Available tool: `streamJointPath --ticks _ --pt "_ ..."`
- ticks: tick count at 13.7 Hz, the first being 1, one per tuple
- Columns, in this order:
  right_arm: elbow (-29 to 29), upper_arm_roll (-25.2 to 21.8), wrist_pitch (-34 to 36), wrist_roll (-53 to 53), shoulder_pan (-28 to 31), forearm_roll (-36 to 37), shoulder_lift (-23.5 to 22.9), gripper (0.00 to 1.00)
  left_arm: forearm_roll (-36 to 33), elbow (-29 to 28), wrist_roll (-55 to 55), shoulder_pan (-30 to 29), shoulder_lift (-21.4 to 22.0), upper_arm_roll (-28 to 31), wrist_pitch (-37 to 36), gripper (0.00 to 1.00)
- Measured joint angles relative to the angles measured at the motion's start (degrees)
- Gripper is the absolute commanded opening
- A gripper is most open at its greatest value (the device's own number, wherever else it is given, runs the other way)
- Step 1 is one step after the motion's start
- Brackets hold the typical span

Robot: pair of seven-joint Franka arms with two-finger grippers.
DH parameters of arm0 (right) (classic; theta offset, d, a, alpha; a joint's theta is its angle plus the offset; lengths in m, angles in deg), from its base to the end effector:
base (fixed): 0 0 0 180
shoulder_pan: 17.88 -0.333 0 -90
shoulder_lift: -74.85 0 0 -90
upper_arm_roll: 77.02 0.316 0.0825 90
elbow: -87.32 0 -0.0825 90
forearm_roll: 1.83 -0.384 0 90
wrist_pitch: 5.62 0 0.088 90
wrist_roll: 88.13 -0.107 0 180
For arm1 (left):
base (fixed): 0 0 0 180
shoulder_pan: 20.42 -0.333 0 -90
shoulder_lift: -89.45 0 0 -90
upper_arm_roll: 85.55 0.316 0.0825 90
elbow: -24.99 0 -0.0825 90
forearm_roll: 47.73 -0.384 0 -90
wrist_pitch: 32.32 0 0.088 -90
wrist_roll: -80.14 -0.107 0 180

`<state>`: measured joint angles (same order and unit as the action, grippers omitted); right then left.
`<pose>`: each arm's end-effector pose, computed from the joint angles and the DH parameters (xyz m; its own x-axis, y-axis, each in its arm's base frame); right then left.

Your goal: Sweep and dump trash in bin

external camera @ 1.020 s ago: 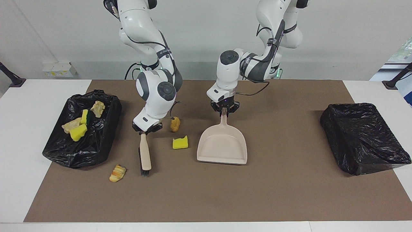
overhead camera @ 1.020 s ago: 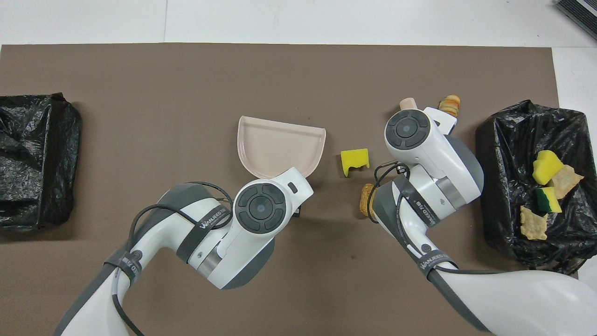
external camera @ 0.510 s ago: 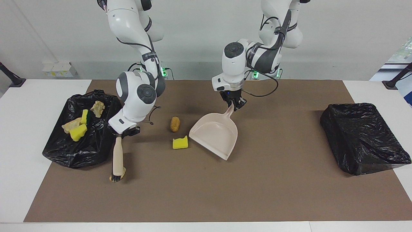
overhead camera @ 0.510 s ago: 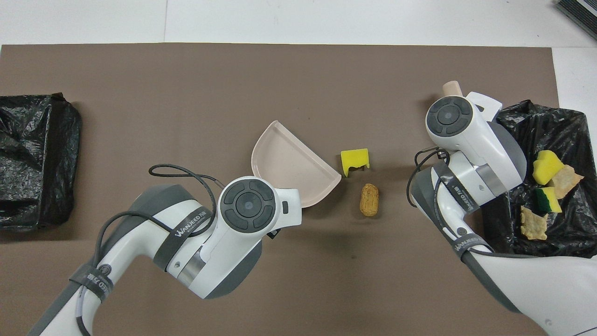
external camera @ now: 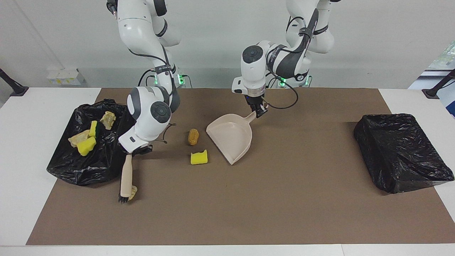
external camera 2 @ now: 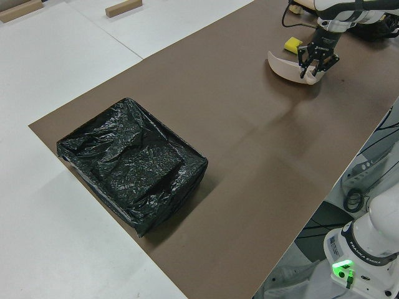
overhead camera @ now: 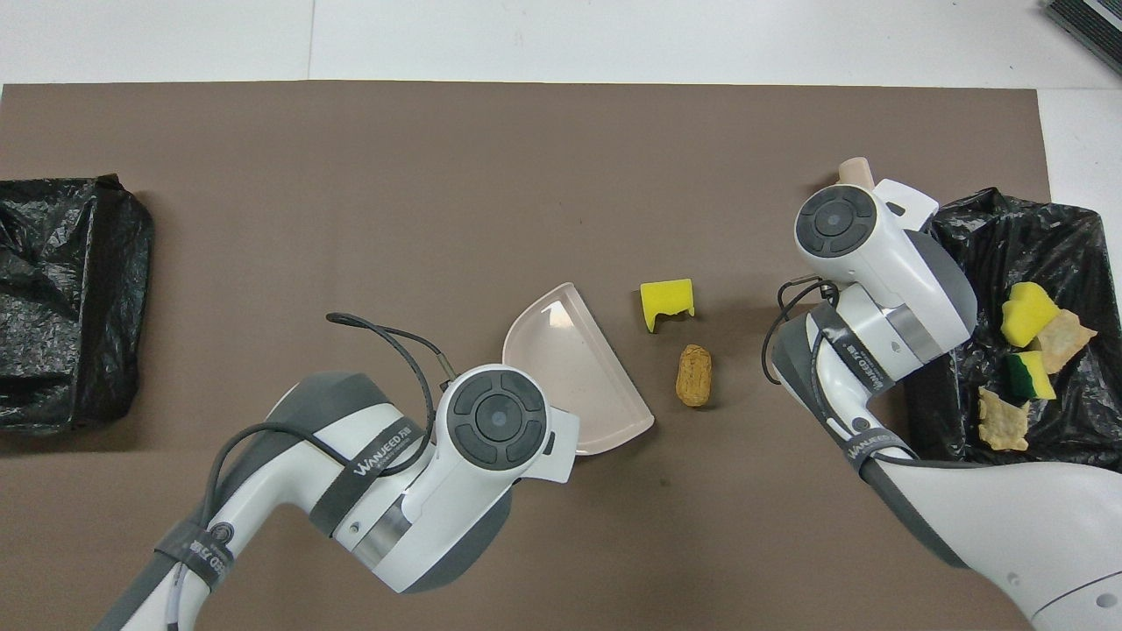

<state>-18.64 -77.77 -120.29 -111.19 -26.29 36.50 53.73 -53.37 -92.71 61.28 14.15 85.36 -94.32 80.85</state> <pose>0.6172 0.0456 0.3195 0.9955 0.0647 -0.0696 0.0930 -0.8154 0.5714 0.4018 -0.3694 0.3918 0.4209 -0.8918 -0.1657 -0.9056 -0.4236 -0.0203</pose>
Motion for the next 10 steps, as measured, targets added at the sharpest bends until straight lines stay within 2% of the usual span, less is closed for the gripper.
streamJointPath --ticks 7,10 --pt "0.53 1.01 0.44 -0.06 -2.75 -14.74 -0.05 0.0 0.0 -0.47 -4.78 0.26 0.1 0.14 -0.42 0.0" --pt "2.23 2.85 5.45 -0.05 -4.18 -20.18 1.44 0.0 0.01 -0.47 -4.84 0.26 0.1 0.23 -0.41 0.0"
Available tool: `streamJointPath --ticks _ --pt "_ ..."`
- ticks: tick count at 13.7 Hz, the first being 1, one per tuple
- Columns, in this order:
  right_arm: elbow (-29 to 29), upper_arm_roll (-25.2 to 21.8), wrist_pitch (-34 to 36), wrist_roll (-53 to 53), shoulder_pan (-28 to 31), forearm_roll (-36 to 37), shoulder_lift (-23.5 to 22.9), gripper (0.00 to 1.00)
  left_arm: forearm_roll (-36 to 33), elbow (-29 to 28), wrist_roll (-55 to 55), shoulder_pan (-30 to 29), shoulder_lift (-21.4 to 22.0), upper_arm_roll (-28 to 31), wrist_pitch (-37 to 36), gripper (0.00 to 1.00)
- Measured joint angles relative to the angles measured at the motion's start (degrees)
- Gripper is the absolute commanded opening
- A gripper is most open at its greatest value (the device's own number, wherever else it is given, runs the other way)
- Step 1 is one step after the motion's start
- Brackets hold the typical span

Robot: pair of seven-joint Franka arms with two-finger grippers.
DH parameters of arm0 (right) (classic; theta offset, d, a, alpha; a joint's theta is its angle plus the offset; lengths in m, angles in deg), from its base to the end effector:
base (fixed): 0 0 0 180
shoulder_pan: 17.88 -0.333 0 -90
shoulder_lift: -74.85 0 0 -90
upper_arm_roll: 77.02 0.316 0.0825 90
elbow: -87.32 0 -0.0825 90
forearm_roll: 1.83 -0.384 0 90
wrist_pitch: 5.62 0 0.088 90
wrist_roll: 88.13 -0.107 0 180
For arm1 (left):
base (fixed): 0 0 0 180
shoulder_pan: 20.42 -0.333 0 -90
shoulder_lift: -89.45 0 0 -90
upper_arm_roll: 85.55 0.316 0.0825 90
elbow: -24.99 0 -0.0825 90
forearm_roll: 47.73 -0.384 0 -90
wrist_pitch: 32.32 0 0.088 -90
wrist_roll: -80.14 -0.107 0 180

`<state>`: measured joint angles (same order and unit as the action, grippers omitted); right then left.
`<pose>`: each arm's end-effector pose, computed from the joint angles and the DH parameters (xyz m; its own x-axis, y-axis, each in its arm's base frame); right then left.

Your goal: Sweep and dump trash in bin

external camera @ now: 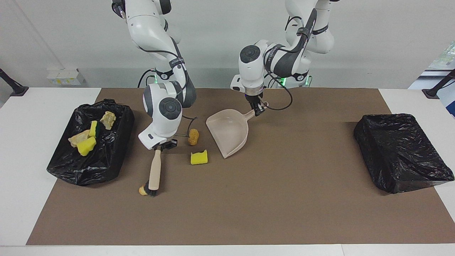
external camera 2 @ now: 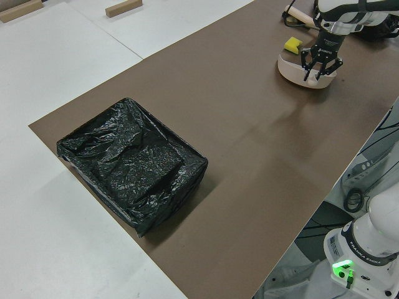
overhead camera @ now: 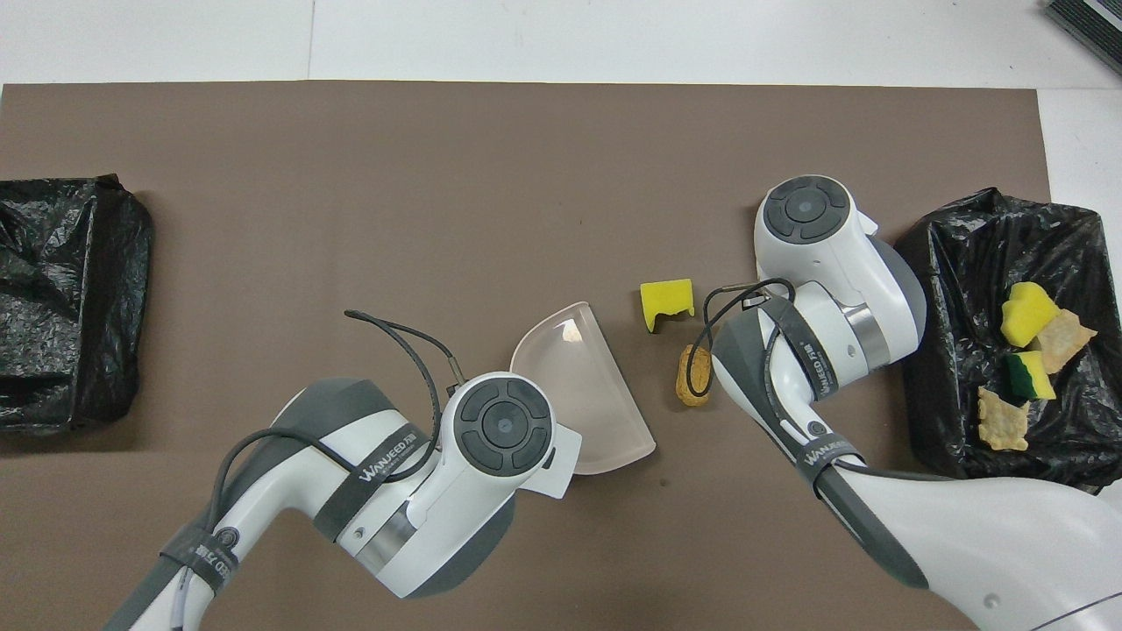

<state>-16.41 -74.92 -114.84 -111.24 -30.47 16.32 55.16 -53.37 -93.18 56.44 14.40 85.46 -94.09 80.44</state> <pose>0.5971 0.1319 0.3376 0.9898 -0.0289 -0.1394 0.0188 -0.9440 0.3294 0.3995 -0.3675 0.3886 0.3415 -0.9226 -0.1793 -0.9379 -0.3469 -0.0010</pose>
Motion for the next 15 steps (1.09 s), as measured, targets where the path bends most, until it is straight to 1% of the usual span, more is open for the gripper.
streamJointPath --ticks 2,4,5,7,9,10,12,15 --pt "1.62 0.9 3.9 1.94 -0.01 -2.9 2.28 0.0 0.01 0.0 -0.18 0.0 -0.02 0.09 0.0 0.0" --pt "2.66 0.69 5.94 7.84 0.55 -4.54 5.27 0.0 0.01 0.0 -0.22 0.0 -0.02 0.09 0.0 0.0" --pt "2.71 0.5 6.0 11.04 1.21 -4.61 6.44 0.0 0.01 0.0 -0.22 0.0 -0.02 0.09 0.0 0.0" --pt "2.61 0.33 4.4 16.93 3.39 -4.61 7.1 0.0 0.01 0.0 -0.22 0.0 -0.02 0.1 0.0 0.0" --pt "2.1 0.2 -0.57 24.93 5.95 -3.91 6.47 0.0 0.01 0.0 -0.22 0.0 -0.02 0.12 0.0 0.0" --pt "2.0 0.13 -2.45 27.67 6.82 -2.01 5.8 0.0 0.02 0.0 -0.21 0.0 -0.02 0.12 0.0 0.0" --pt "1.82 0.13 -4.87 29.18 7.04 1.61 4.03 0.0 0.04 0.0 0.04 0.0 -0.02 0.1 -0.02 0.0" --pt "1.66 0.52 -8.01 29.29 5.72 2.71 0.24 0.0 0.09 -0.01 1.68 0.1 -0.02 -0.15 -0.4 0.0"
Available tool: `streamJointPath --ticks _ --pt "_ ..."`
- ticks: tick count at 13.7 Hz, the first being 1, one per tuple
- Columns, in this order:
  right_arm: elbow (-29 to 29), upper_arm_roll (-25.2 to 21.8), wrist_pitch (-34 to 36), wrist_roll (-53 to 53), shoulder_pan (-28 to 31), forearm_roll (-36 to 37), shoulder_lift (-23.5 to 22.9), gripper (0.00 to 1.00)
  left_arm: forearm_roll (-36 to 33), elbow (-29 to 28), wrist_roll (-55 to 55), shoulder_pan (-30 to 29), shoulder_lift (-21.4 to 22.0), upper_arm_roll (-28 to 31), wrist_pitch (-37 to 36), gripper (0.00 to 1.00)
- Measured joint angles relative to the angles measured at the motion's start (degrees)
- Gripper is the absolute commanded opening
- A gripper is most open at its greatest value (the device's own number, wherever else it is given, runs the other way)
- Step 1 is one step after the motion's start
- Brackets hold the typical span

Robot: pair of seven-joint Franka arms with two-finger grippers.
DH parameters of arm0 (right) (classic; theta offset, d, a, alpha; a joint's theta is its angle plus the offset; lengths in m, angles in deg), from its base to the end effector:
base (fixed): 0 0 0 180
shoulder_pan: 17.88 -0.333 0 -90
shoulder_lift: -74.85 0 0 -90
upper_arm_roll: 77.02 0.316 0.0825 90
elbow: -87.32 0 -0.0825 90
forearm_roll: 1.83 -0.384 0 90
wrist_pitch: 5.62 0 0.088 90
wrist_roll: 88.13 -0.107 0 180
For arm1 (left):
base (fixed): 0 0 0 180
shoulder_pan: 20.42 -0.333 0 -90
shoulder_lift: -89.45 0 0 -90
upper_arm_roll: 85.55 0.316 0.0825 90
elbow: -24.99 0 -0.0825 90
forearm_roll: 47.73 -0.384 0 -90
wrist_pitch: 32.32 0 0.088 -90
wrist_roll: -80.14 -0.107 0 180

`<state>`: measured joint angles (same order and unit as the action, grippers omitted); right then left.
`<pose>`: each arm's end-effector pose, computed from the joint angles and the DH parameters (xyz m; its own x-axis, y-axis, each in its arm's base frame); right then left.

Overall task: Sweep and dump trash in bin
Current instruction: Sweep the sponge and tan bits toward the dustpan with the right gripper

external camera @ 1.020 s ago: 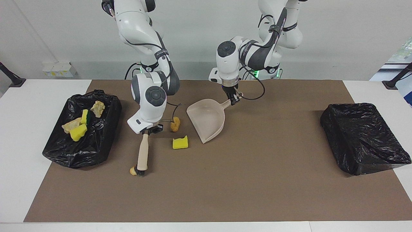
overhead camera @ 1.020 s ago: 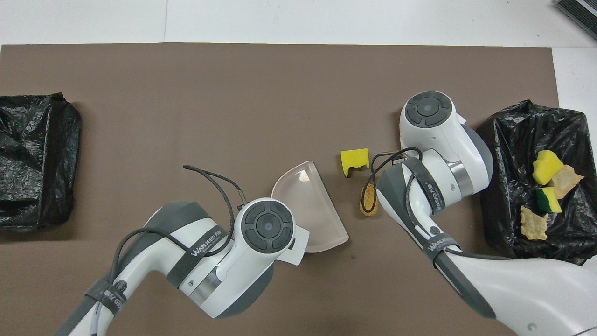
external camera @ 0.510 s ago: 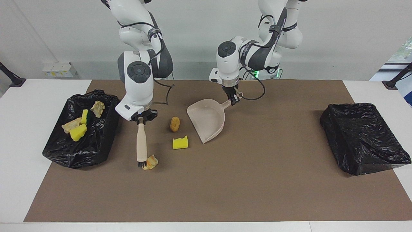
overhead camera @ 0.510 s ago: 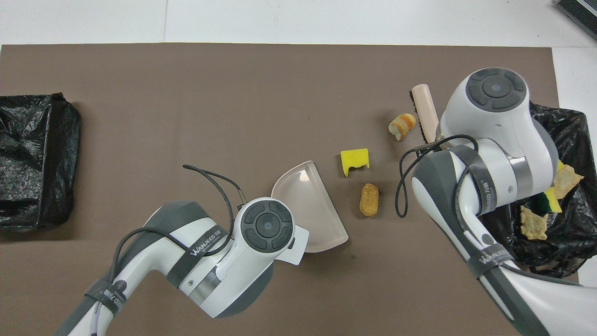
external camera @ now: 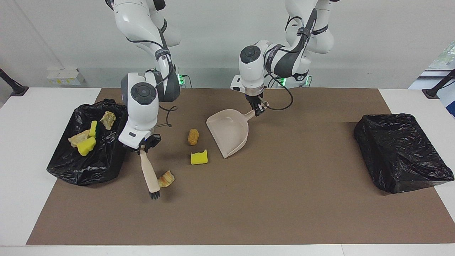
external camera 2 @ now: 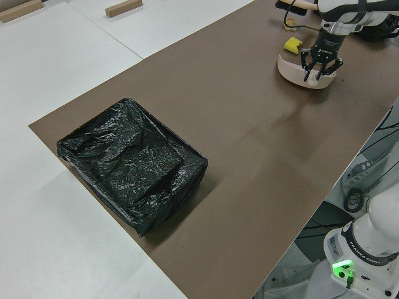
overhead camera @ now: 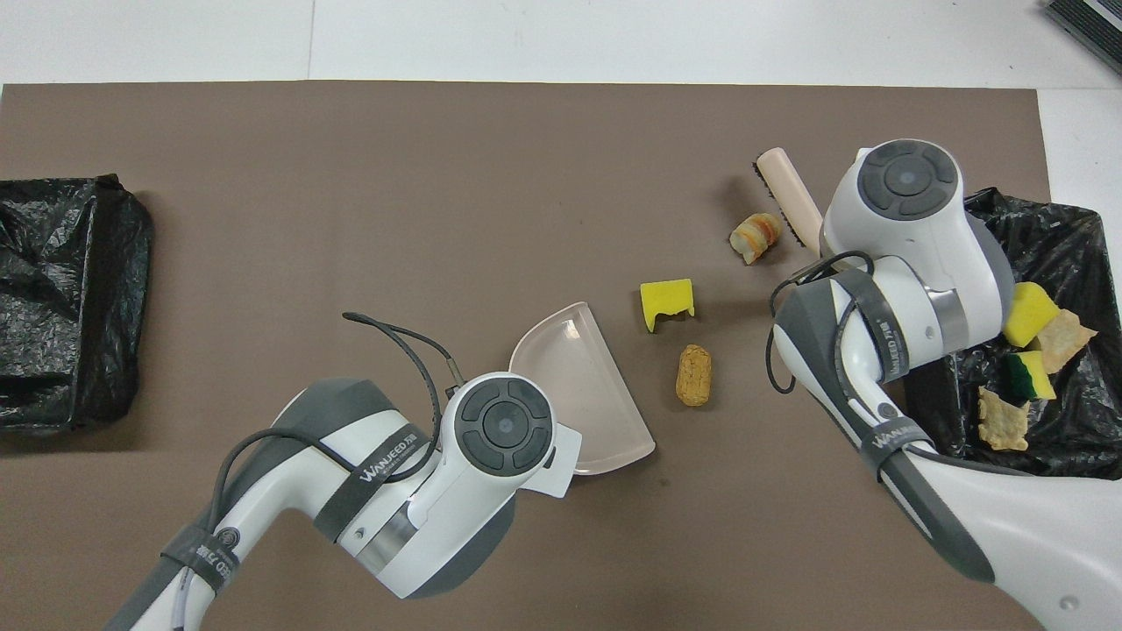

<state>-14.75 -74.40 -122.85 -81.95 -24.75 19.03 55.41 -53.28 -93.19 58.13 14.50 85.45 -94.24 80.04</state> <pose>0.6299 0.0833 0.3629 0.9002 0.4162 -0.1280 0.4354 -0.8565 0.2772 0.3972 -0.3686 0.3880 0.3651 -0.9124 -0.1852 -0.9286 -0.3711 -0.0022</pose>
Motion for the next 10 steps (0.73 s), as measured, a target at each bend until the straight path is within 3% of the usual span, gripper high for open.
streamJointPath --ticks 5,10 --pt "-0.56 0.78 4.31 0.32 -5.69 -0.47 -1.05 0.0 0.03 -0.01 3.08 0.21 0.01 -0.26 -0.54 0.0" --pt "-1.27 2.97 10.7 0.35 -7.23 -9.78 1.56 0.0 0.06 -0.02 3.59 0.37 0.03 -0.26 -0.73 0.0"
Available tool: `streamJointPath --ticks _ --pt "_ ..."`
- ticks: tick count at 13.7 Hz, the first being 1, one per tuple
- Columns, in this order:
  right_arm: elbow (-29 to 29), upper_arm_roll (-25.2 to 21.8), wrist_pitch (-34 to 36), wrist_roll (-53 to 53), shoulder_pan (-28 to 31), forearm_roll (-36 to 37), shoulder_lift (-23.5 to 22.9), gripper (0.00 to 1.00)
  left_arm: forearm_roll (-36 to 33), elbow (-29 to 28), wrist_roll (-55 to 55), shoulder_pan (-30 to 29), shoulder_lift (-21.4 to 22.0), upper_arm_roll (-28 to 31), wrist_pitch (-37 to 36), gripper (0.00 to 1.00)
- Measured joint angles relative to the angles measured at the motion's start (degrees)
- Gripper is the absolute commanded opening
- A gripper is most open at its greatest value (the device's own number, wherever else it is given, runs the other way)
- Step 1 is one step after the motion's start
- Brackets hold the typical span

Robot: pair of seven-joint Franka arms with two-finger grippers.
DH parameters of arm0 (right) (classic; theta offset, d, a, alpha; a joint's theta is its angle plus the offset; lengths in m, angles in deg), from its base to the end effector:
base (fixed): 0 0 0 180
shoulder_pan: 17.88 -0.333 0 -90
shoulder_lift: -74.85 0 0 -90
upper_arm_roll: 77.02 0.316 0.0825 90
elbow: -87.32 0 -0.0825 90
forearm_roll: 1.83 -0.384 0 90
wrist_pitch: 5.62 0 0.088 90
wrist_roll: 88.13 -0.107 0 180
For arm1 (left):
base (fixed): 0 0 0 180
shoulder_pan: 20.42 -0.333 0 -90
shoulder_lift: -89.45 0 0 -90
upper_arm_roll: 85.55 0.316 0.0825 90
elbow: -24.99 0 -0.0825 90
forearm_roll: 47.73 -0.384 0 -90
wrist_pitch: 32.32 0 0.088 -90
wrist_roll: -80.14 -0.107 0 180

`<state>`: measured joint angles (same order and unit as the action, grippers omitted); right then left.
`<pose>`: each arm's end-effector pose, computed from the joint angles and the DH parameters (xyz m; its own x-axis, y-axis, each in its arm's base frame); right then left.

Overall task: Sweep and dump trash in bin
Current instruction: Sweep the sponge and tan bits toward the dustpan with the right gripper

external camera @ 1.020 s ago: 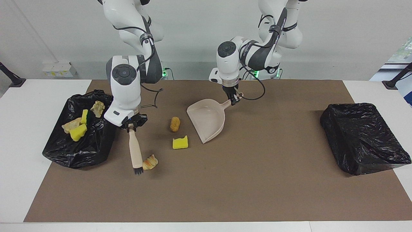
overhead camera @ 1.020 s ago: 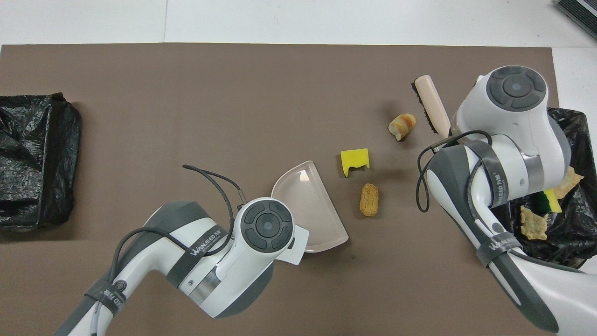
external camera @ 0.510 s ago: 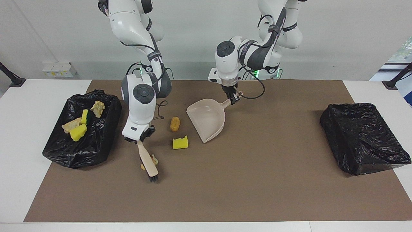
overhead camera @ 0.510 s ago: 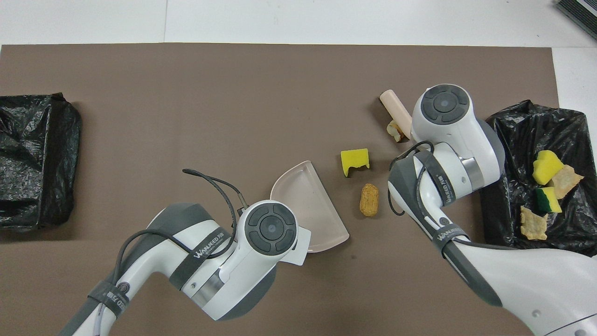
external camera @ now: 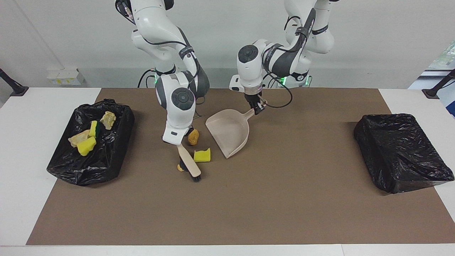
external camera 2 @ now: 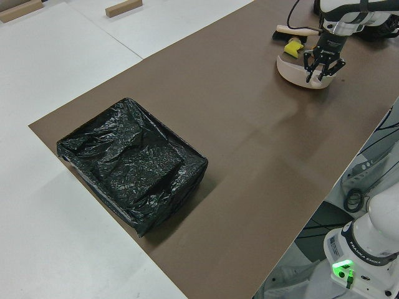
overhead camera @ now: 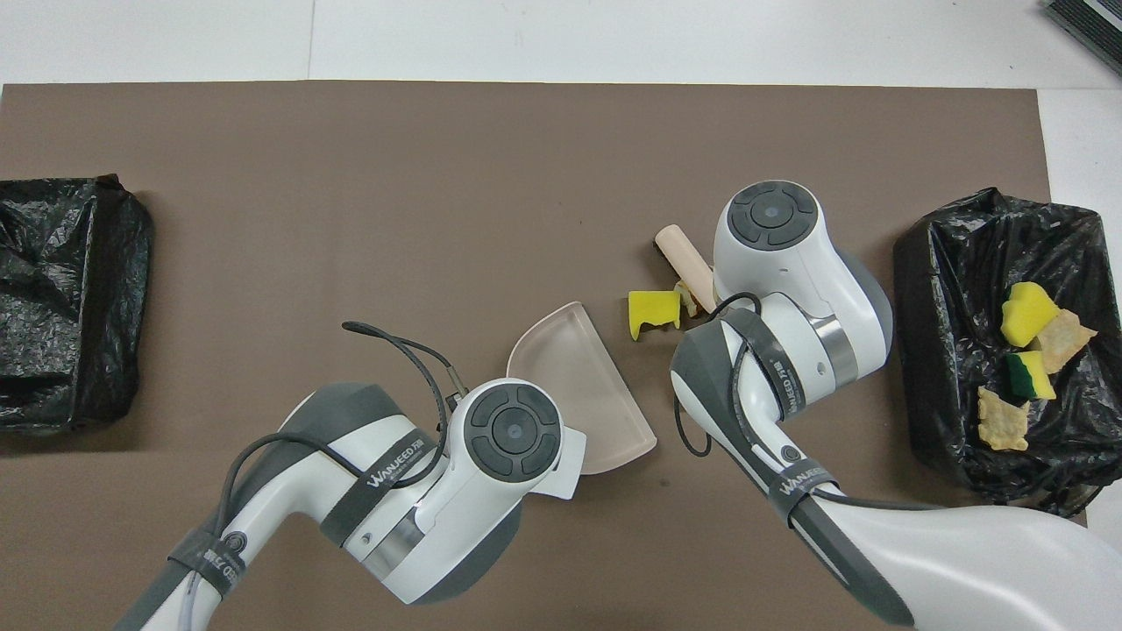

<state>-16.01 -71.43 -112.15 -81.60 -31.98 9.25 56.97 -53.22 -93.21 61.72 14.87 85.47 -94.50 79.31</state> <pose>0.5762 0.1866 0.3558 0.8356 0.4792 -0.2686 0.5199 -0.8477 0.1052 0.3920 -0.3717 0.3872 0.4123 -0.8897 -0.1961 -0.9080 -0.4188 -0.0087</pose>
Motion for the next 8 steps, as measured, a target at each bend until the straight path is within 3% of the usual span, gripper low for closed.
streamJointPath --ticks 5,8 --pt "2.72 -0.1 0.82 3.38 2.43 -0.14 1.63 0.0 0.0 -0.06 0.13 0.04 0.0 0.0 -0.03 0.0" --pt "0.85 -0.16 -0.07 3.8 4.77 -0.14 1.32 0.0 0.0 -0.12 0.13 0.06 0.0 0.0 -0.03 0.0"
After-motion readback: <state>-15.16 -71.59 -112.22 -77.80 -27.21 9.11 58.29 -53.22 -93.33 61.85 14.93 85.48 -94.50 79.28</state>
